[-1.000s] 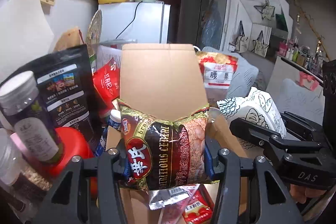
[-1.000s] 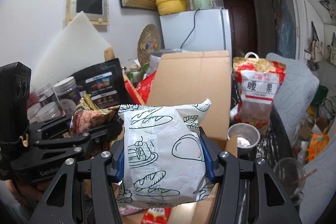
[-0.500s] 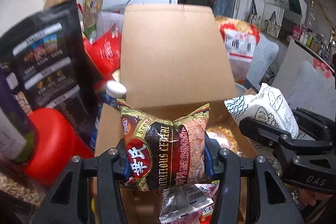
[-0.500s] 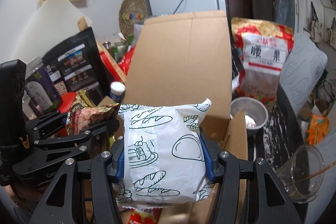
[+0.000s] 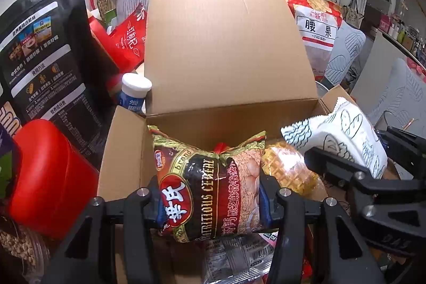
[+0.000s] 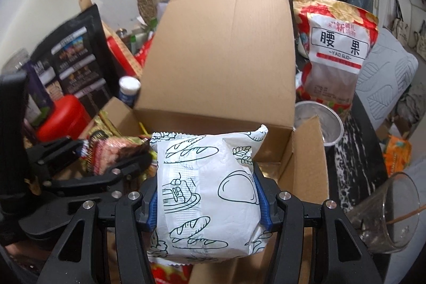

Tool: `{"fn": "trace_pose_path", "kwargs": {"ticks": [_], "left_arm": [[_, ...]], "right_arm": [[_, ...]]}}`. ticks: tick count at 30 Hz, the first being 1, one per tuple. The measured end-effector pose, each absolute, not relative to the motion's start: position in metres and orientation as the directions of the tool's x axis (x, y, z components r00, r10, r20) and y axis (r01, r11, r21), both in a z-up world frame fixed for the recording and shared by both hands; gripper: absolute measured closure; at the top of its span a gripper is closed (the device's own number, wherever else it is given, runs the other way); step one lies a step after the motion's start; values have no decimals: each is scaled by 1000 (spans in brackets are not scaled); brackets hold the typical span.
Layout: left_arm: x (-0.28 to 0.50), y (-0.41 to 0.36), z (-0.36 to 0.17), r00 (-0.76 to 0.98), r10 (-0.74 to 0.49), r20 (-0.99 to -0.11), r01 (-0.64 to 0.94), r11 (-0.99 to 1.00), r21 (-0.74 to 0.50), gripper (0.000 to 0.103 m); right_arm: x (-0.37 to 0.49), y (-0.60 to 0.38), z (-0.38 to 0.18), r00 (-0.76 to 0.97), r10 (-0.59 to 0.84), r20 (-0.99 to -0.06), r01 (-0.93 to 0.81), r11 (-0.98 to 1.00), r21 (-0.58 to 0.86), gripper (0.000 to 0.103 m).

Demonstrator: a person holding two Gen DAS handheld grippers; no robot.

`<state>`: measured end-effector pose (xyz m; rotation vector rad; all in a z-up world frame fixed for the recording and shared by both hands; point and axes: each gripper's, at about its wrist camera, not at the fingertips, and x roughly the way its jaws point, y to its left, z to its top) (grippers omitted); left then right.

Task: Organize snacks
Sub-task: 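Carry the cereal bag and white packet over the cardboard box and lower them, then open both grippers to drop the cereal bag and white packet into the box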

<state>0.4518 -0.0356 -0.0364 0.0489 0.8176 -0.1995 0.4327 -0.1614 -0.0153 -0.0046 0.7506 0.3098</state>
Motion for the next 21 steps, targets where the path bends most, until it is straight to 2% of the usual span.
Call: {"fn": "trace_pose_path", "kwargs": {"ticks": [16,21], "left_arm": [[472,-47,-56,591,-94,-801,174,985,13,51],[479,-49,-60,571,-93,-816,175,985,11,50]], "right_arm": [[445,-153,-39,622,172,-764,-256,967,9,46],[444,-150,-38,623,146,-769,-255,967,-24,43]]}}
